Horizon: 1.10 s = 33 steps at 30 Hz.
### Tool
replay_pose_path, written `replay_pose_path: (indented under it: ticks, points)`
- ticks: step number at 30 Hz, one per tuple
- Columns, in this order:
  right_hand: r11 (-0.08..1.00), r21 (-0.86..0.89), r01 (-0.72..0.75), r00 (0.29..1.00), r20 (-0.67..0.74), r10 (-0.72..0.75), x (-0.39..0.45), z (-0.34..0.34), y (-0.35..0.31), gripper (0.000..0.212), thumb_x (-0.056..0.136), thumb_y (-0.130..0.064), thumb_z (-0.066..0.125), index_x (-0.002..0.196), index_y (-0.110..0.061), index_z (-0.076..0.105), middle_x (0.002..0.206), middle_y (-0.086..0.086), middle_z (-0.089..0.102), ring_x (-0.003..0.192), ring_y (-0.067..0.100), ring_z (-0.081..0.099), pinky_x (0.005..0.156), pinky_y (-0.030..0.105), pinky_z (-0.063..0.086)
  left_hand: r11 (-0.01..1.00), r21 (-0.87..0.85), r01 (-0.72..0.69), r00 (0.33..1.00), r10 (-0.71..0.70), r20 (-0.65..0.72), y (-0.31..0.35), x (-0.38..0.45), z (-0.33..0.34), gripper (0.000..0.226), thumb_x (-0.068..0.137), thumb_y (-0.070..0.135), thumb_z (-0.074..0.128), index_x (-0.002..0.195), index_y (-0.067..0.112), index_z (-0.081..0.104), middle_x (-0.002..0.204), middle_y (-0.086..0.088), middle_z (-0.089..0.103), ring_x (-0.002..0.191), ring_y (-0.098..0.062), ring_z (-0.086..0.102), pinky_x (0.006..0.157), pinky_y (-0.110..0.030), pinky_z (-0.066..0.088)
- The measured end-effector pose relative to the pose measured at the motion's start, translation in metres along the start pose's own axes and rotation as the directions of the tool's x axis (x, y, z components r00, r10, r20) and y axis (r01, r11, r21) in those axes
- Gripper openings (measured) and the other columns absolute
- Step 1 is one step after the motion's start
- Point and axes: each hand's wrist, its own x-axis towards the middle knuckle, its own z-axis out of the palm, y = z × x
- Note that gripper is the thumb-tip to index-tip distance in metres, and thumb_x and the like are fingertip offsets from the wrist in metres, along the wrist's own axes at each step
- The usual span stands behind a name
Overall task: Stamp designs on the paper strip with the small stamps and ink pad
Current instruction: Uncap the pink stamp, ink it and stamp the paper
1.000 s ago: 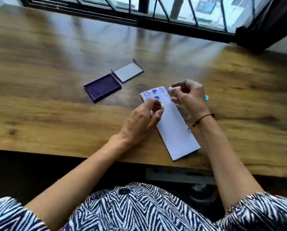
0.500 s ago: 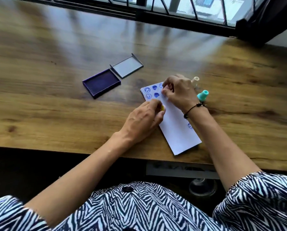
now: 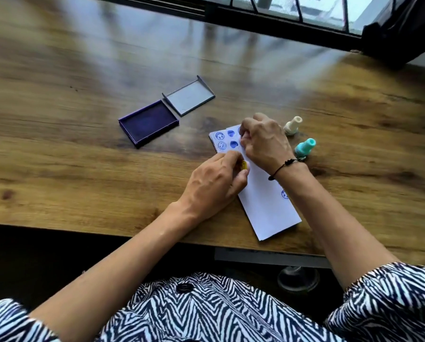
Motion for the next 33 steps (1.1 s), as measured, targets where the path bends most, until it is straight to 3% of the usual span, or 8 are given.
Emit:
replay_pose_path:
  ticks: [15,20,23,25,28,33]
  points:
    - [1.000,0.025,0.011,0.998,-0.057,-0.009,-0.003,0.011,0.004,0.012,0.084,-0.004,0.047,0.091,-0.004,0.058,0.097,0.020,0.054,0.077,0.039,0.056,0.061,0.034,0.038,0.999,0.018,0.046,0.996,-0.045,-0.072,0.005,-0.001,0.004,0.023,0.086,0.028,0.049,0.093,0.007,0.054,0.083,-0.013,0.063,0.072,-0.027,0.058,0.061,-0.038,0.050]
    - [1.000,0.015,-0.019,1.000,-0.022,0.020,-0.005,0.004,0.000,0.015,0.086,-0.006,0.048,0.095,-0.005,0.059,0.100,0.021,0.054,0.084,0.040,0.057,0.066,0.037,0.042,0.999,0.026,0.043,0.995,-0.041,-0.088,0.003,-0.001,0.006,0.024,0.087,0.030,0.049,0.094,0.008,0.054,0.085,-0.013,0.062,0.073,-0.027,0.058,0.061,-0.038,0.050]
    - [0.972,0.217,-0.086,0.981,-0.154,0.121,-0.007,-0.014,0.006,0.013,0.081,-0.006,0.055,0.089,-0.005,0.066,0.095,0.020,0.064,0.088,0.035,0.059,0.077,0.037,0.044,0.999,0.029,0.044,0.994,-0.040,-0.099,0.004,-0.002,0.006,0.024,0.086,0.031,0.048,0.094,0.009,0.054,0.086,-0.012,0.063,0.075,-0.027,0.059,0.062,-0.038,0.049]
    - [0.904,0.407,-0.133,0.935,-0.250,0.250,-0.012,-0.030,0.011,0.009,0.079,-0.008,0.058,0.081,-0.010,0.067,0.084,0.014,0.069,0.074,0.029,0.063,0.071,0.036,0.051,0.998,0.027,0.050,0.993,-0.047,-0.105,0.004,-0.001,0.007,0.023,0.086,0.030,0.048,0.094,0.009,0.054,0.087,-0.012,0.064,0.076,-0.028,0.059,0.062,-0.039,0.049]
    - [0.769,0.615,-0.174,0.900,-0.217,0.377,-0.025,-0.043,0.015,0.011,0.078,-0.010,0.063,0.075,-0.020,0.064,0.066,0.001,0.065,0.043,0.009,0.057,0.046,0.025,0.052,0.999,0.017,0.046,0.993,-0.043,-0.111,0.003,-0.002,0.008,0.022,0.087,0.030,0.049,0.093,0.009,0.054,0.086,-0.012,0.064,0.074,-0.027,0.059,0.060,-0.038,0.049]
    - [0.709,0.658,-0.253,0.909,-0.088,0.407,-0.045,-0.034,0.010,0.007,0.080,-0.011,0.066,0.078,-0.016,0.063,0.064,0.001,0.063,0.043,0.010,0.055,0.046,0.024,0.052,0.999,0.011,0.049,0.993,-0.047,-0.111,0.005,-0.001,0.007,0.021,0.087,0.029,0.049,0.093,0.009,0.054,0.086,-0.011,0.064,0.074,-0.026,0.058,0.061,-0.036,0.047]
